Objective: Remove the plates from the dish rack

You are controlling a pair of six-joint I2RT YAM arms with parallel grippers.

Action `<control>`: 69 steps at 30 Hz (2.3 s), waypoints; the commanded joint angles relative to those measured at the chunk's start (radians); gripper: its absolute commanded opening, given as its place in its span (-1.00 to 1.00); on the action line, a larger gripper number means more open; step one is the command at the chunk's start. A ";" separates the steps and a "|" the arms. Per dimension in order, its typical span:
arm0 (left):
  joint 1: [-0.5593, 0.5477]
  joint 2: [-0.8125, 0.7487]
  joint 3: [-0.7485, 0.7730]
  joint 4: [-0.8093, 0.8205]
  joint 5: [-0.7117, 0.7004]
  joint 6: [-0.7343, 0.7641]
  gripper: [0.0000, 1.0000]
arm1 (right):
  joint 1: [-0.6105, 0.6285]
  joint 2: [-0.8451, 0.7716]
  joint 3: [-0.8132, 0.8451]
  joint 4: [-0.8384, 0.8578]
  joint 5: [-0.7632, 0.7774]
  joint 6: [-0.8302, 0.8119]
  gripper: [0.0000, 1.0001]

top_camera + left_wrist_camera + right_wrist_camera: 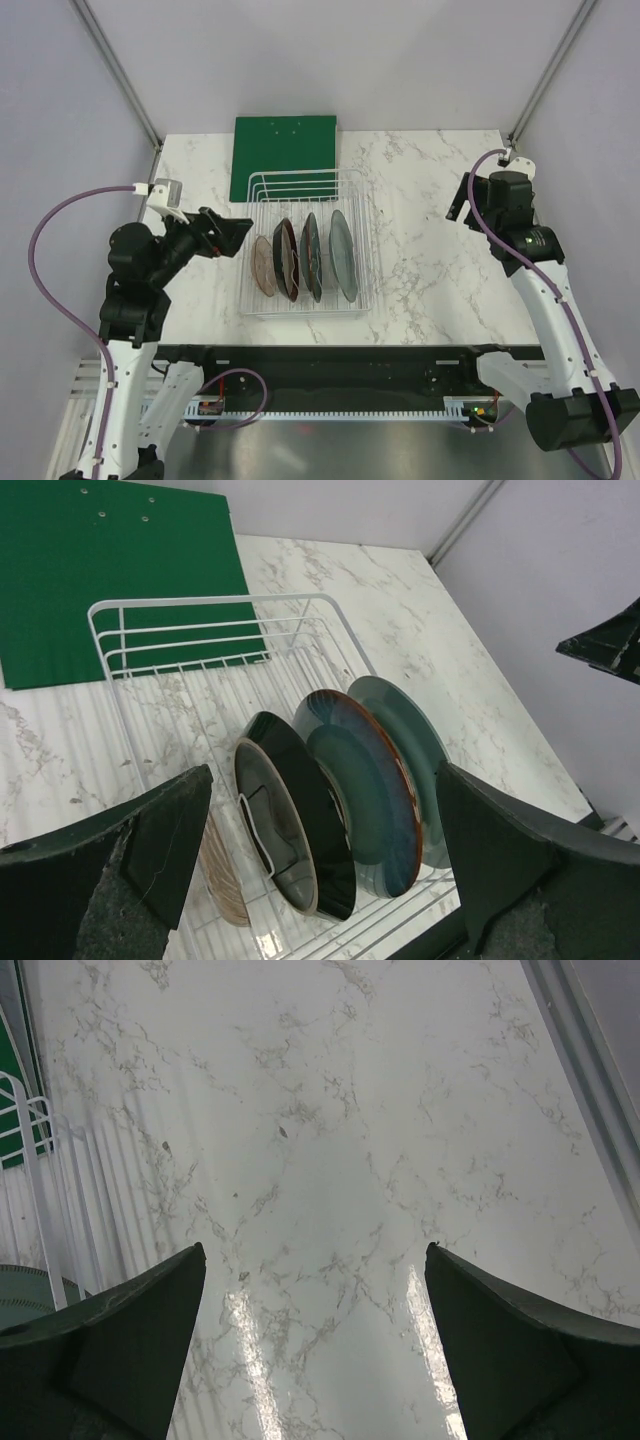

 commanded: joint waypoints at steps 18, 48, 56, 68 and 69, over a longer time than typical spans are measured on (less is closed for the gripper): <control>-0.329 0.388 0.319 -0.075 -0.390 -0.034 1.00 | 0.001 -0.002 0.020 -0.052 0.076 -0.008 0.96; -1.015 0.852 0.552 -0.266 -1.133 -0.353 0.71 | 0.001 -0.004 -0.048 -0.032 0.089 -0.024 0.96; -1.024 0.881 0.526 -0.320 -1.221 -0.483 0.40 | 0.001 -0.007 -0.043 -0.031 0.092 -0.028 0.96; -1.026 1.054 0.592 -0.403 -1.274 -0.617 -0.29 | 0.001 -0.020 -0.030 -0.031 0.050 -0.025 0.96; -1.026 1.063 0.595 -0.414 -1.283 -0.638 -0.41 | 0.001 -0.019 -0.027 -0.031 0.050 -0.027 0.96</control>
